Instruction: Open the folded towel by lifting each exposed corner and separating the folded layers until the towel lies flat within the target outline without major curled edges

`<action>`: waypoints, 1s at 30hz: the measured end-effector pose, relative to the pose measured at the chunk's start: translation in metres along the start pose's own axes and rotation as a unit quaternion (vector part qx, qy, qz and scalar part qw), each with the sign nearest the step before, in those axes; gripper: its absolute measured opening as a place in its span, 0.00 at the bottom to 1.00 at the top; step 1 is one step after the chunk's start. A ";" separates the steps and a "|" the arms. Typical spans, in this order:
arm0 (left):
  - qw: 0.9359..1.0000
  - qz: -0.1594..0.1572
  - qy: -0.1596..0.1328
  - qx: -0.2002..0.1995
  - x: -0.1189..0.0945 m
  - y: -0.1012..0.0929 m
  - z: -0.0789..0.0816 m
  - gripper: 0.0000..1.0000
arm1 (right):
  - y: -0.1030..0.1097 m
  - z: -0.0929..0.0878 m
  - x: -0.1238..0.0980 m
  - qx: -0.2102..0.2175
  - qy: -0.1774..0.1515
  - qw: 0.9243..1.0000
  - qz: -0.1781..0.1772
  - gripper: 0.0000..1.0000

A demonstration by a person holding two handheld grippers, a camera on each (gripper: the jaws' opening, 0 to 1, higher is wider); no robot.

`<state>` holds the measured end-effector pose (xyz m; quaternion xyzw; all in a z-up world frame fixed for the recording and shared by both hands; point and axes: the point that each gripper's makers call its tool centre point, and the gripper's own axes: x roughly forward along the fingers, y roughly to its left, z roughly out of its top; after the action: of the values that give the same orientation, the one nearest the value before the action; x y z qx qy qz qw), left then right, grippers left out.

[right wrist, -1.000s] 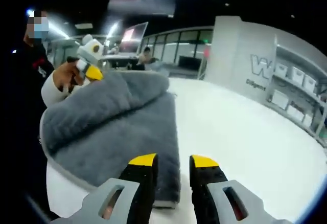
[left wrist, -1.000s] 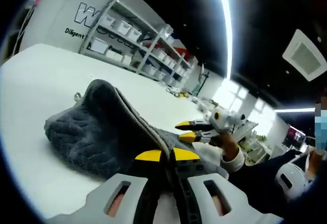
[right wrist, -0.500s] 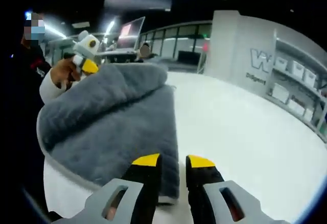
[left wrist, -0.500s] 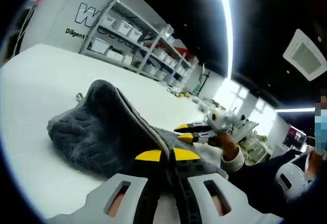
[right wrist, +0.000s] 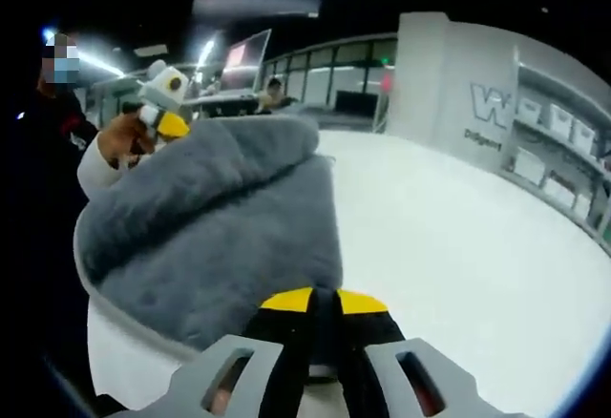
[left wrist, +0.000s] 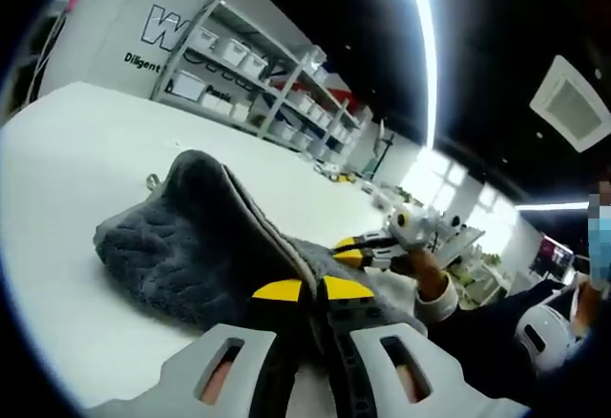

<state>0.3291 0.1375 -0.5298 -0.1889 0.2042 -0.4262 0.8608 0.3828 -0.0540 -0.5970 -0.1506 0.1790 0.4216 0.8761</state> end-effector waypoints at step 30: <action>1.000 0.027 -0.014 -0.005 -0.008 0.020 0.007 0.04 | -0.012 0.004 -0.007 0.016 -0.012 1.000 -0.020 0.01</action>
<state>0.3416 0.1560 -0.5322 -0.1936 0.1992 -0.3986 0.8741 0.3894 -0.0647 -0.5891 -0.1348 0.1727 0.4026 0.8888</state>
